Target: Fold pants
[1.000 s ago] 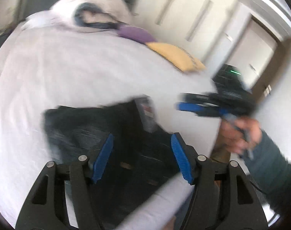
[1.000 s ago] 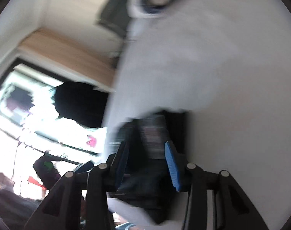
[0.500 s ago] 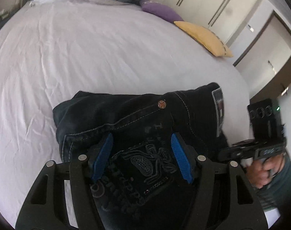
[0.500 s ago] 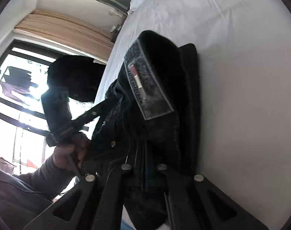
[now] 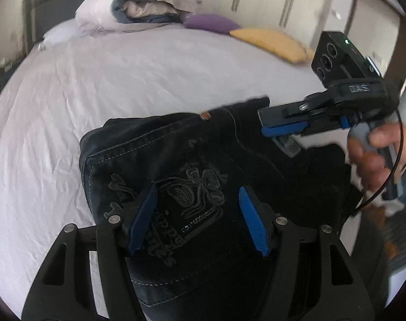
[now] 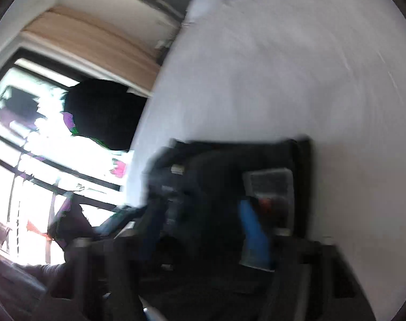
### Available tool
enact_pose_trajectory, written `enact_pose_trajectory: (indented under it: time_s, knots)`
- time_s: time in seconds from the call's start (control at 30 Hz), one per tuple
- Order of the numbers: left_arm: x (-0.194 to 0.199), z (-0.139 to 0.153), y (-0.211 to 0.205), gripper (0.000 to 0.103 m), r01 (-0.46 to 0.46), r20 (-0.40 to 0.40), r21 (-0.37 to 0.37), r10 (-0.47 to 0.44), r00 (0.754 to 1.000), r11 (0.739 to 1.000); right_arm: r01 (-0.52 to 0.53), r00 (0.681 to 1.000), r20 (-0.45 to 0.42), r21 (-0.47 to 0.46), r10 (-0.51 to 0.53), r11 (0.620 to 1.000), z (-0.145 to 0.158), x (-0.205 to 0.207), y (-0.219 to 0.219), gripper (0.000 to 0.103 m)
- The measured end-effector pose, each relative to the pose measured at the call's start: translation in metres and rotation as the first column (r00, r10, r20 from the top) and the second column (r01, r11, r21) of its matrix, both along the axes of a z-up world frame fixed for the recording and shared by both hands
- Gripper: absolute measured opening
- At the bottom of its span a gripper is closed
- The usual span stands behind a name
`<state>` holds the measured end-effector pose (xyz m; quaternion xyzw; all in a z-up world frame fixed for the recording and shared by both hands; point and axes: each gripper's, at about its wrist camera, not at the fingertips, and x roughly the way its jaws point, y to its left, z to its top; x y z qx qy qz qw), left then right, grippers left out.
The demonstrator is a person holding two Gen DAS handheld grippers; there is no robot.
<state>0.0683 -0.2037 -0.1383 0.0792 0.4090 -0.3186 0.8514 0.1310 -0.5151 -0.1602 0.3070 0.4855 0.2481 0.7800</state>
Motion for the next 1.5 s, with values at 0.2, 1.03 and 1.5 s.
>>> enact_pose_trajectory:
  time_s: [0.2, 1.03, 1.5]
  knots:
    - [-0.009, 0.038, 0.051, 0.068, -0.099, -0.087, -0.137, 0.088, 0.992, 0.986, 0.121, 0.988, 0.099, 0.001, -0.120, 0.993, 0.036, -0.052, -0.042, 0.103]
    - [0.058, -0.026, 0.057, 0.051, -0.207, -0.568, -0.197, 0.061, 0.821, 0.958, 0.012, 0.977, -0.212, -0.119, -0.037, 0.993, -0.011, -0.029, -0.010, 0.044]
    - [0.095, 0.048, 0.116, 0.021, -0.287, -0.461, -0.330, 0.112, 0.881, 0.899, -0.034, 0.995, 0.083, -0.270, 0.058, 0.962, 0.102, 0.005, 0.046, 0.021]
